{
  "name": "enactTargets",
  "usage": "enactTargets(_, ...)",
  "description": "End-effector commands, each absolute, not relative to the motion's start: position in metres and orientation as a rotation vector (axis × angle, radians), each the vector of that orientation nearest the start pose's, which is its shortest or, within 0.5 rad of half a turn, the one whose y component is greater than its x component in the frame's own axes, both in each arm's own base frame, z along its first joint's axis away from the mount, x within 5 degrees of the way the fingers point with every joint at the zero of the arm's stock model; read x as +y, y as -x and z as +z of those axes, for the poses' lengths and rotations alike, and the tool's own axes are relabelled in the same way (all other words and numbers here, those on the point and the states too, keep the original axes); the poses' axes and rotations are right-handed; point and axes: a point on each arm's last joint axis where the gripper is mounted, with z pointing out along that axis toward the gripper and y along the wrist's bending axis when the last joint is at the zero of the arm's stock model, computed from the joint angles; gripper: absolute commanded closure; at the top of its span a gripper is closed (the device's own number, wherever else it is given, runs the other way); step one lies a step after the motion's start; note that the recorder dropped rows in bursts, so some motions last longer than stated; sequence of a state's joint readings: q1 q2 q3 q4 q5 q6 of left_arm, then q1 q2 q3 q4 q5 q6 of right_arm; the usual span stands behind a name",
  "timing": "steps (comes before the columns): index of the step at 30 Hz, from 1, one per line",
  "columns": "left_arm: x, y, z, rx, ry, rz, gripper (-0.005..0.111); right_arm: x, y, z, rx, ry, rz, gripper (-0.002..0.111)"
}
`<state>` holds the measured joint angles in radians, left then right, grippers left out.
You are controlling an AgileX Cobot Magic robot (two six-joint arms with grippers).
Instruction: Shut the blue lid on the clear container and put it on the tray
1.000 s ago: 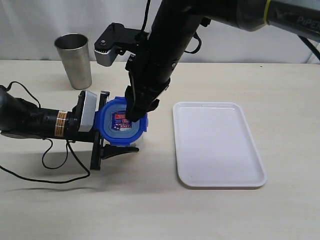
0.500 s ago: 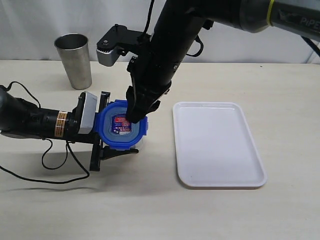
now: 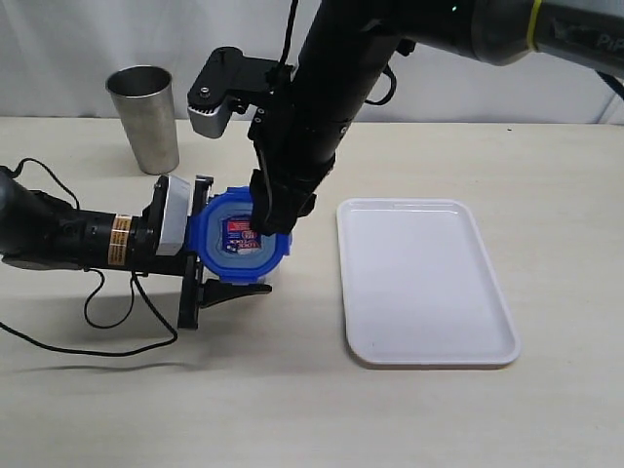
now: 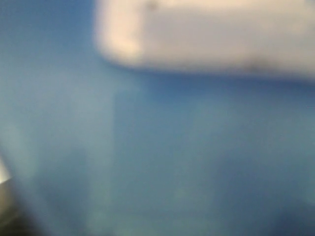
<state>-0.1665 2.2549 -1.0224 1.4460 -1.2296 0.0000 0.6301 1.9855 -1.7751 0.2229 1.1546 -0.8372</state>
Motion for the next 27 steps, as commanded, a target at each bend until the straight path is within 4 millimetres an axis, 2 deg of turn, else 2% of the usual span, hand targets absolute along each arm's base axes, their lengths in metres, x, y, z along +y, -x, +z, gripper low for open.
enactTargets(1,-0.145,-0.333,0.073,1.108,-1.560,-0.753,0.107,0.269,-0.341,0.261,2.082,1.839,0.209,0.058)
enactTargets(7,-0.145,-0.333,0.073,1.108,-1.560,-0.753,0.107,0.277,-0.344,0.266,1.968,1.836,0.095,0.058)
enactTargets(18,-0.145,-0.333,0.073,1.107,-1.562,-0.754,0.107,0.280,-0.347,0.268,1.919,1.818,0.092,0.057)
enactTargets(21,-0.145,-0.333,0.073,1.109,-1.561,-0.756,0.107,0.279,-0.346,0.267,1.930,1.829,0.099,0.052)
enactTargets(27,-0.145,-0.333,0.073,1.109,-1.561,-0.756,0.107,0.273,-0.336,0.259,2.042,1.926,0.141,0.059)
